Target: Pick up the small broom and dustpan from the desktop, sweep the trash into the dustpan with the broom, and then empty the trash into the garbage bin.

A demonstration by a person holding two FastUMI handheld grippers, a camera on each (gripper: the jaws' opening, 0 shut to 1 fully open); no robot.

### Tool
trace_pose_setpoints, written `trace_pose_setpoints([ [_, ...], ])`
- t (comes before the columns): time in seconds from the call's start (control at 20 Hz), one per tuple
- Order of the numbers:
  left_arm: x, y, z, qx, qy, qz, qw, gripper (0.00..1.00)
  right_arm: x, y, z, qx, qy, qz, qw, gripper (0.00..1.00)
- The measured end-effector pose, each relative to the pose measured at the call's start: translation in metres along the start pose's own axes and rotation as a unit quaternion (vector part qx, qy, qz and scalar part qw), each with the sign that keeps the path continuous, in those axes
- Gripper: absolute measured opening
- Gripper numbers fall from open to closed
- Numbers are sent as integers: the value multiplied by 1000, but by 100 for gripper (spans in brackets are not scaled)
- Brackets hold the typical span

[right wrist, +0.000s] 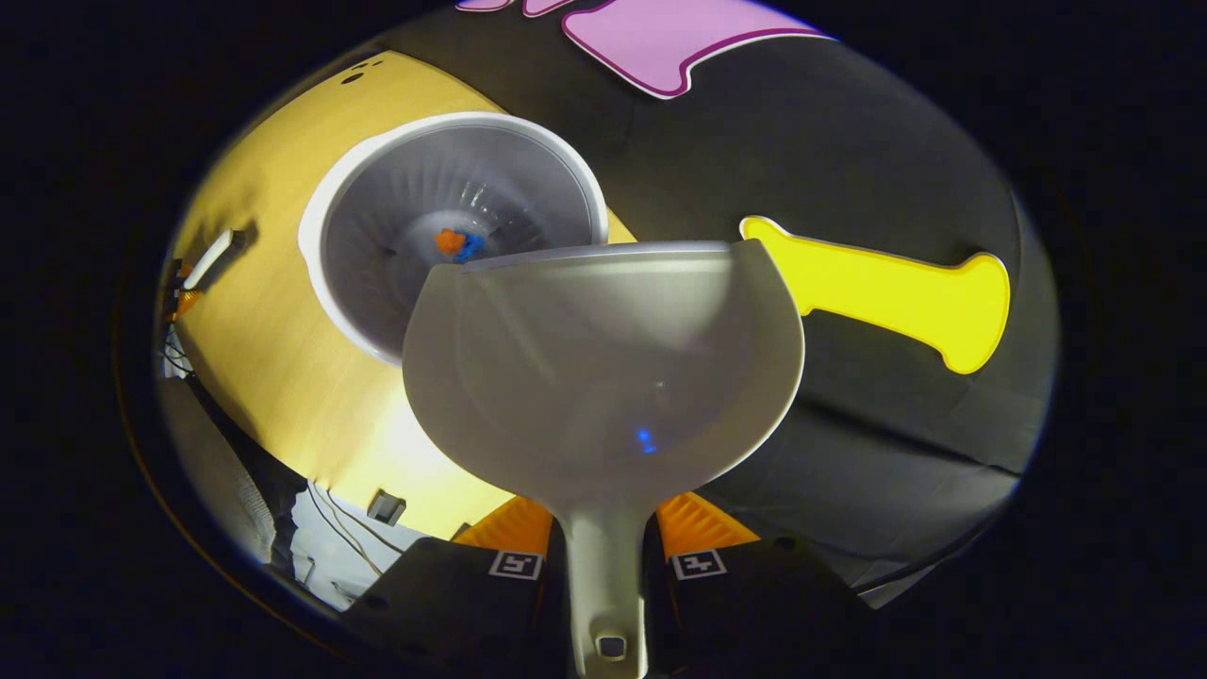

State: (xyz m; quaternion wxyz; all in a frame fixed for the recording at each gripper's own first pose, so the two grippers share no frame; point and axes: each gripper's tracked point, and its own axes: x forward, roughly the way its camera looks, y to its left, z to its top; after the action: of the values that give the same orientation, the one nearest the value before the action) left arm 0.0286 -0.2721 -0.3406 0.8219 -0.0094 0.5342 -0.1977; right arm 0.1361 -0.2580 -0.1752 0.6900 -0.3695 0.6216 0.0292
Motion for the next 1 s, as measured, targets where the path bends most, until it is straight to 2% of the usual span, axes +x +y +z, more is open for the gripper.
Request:
trace_pose_setpoints([
  [0.25,-1,1,1,1,2,7,1000,24,-10,0,-5,17,-25,5,1000,35],
  [0.45,-1,2,3,3,1,14,1000,24,-32,9,-7,58,-74,27,995,35],
  [0.6,-3,4,4,6,1,23,1000,24,-57,20,-9,98,-126,52,986,37],
  [0.8,-5,7,7,7,-1,37,999,24,-95,40,-17,142,-195,82,967,35],
  [1.0,-6,8,5,6,1,51,999,24,-125,81,-29,145,-236,101,956,35],
])
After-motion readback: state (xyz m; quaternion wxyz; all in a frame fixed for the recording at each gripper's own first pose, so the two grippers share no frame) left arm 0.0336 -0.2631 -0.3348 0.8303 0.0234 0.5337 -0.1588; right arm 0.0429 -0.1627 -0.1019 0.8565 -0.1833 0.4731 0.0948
